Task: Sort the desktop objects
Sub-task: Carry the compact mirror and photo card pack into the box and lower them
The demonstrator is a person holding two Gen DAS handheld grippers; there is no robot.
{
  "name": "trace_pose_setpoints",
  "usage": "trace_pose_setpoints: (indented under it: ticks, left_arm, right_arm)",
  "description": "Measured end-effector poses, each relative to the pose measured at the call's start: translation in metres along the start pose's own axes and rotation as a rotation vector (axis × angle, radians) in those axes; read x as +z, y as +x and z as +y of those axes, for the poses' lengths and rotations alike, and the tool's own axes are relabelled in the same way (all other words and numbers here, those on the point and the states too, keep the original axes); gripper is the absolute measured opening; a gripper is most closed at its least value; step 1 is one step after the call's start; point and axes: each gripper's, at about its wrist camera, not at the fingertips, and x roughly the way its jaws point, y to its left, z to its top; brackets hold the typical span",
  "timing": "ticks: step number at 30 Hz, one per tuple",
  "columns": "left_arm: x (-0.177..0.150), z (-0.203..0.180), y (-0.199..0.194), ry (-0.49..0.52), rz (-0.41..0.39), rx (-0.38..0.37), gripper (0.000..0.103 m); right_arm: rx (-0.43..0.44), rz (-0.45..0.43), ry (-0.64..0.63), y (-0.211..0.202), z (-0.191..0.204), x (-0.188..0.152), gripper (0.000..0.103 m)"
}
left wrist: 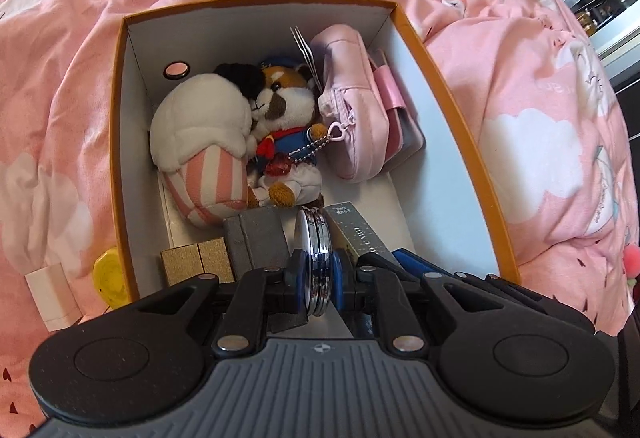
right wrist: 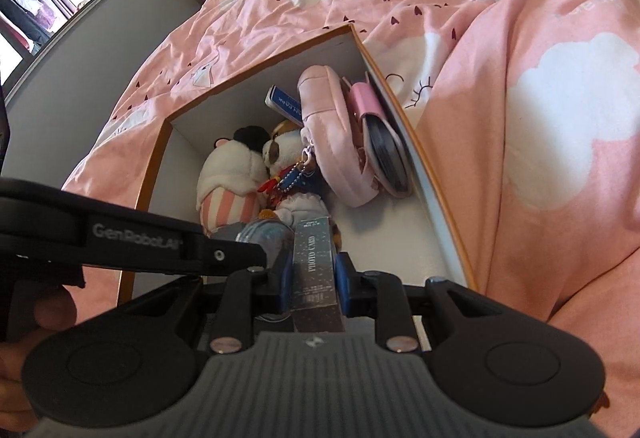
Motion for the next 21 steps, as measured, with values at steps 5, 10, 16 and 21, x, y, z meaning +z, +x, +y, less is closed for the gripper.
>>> trace_pose_setpoints:
  ticks: [5, 10, 16, 21]
  left_arm:
    - [0.002, 0.001, 0.006, 0.000, 0.018, 0.016, 0.016]
    - [0.004, 0.002, 0.006, -0.009, 0.022, 0.011, 0.016]
    - [0.000, 0.003, -0.008, 0.006, -0.028, 0.009, 0.017]
    - [-0.004, 0.006, -0.028, 0.017, -0.103, 0.026, 0.018]
  right_arm:
    - [-0.002, -0.004, 0.001, 0.008, 0.004, -0.006, 0.024]
    - [-0.021, 0.003, -0.005, 0.015, 0.009, -0.018, 0.025]
    - [-0.039, 0.004, -0.040, 0.018, 0.015, -0.018, 0.025]
    - [-0.051, 0.023, -0.056, 0.024, 0.018, -0.013, 0.025]
